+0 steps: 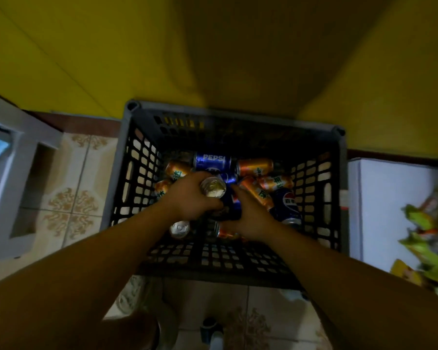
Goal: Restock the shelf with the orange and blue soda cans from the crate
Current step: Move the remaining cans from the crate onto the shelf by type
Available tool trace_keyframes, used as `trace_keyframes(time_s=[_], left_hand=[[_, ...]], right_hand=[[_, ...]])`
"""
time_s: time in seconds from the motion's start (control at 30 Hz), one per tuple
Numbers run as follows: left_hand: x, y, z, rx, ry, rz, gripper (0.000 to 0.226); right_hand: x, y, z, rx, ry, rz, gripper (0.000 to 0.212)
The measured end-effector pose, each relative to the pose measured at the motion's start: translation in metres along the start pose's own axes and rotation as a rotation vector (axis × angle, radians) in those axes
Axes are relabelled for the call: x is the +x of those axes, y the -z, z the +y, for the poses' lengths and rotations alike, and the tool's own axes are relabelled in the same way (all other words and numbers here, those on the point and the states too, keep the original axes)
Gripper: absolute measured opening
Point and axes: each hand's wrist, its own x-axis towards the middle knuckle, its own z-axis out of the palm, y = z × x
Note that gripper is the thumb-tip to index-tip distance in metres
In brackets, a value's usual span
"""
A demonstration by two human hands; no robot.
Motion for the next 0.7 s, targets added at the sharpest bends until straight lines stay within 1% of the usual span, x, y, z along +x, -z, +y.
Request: trace_keyframes(time_s=[0.03, 0.13, 0.23, 0.33, 0.4, 0.43, 0.47, 0.57, 0.7], left_hand=[[-0.010, 0.007, 0.016, -0.061, -0.023, -0.019, 0.043], [-0.044, 0.027, 0.070, -0.192, -0.095, -0.054, 0.042], [-0.086, 0.038, 0.120, -0.310, -0.134, 0.006, 0.054], [-0.138, 0.043, 0.170, -0.472, -0.227, -0.035, 0.036], [-0.174, 0.043, 0.200, -0.531, -0.289, -0.077, 0.024], [-0.192, 0.042, 0.214, -0.553, -0.321, -0.088, 0.019], [-0.207, 0.041, 0.227, -0.568, -0.360, -0.102, 0.020], [-0.255, 0.034, 0.264, -0.573, -0.482, -0.142, 0.036], [-0.310, 0.018, 0.309, -0.465, -0.638, -0.170, 0.034]], right_hand=[[-0.017, 0.004, -0.014, 0.071, 0.033, 0.041, 0.084], [-0.071, 0.020, -0.050, 0.262, 0.091, 0.174, 0.074], [-0.132, 0.036, -0.083, 0.389, 0.152, 0.305, 0.067], [-0.193, 0.052, -0.108, 0.508, 0.247, 0.428, 0.059], [-0.234, 0.062, -0.124, 0.557, 0.323, 0.482, 0.055], [-0.254, 0.066, -0.131, 0.582, 0.361, 0.503, 0.055], [-0.273, 0.070, -0.137, 0.601, 0.395, 0.527, 0.055], [-0.329, 0.077, -0.149, 0.625, 0.461, 0.613, 0.055], [-0.397, 0.087, -0.153, 0.614, 0.512, 0.730, 0.041]])
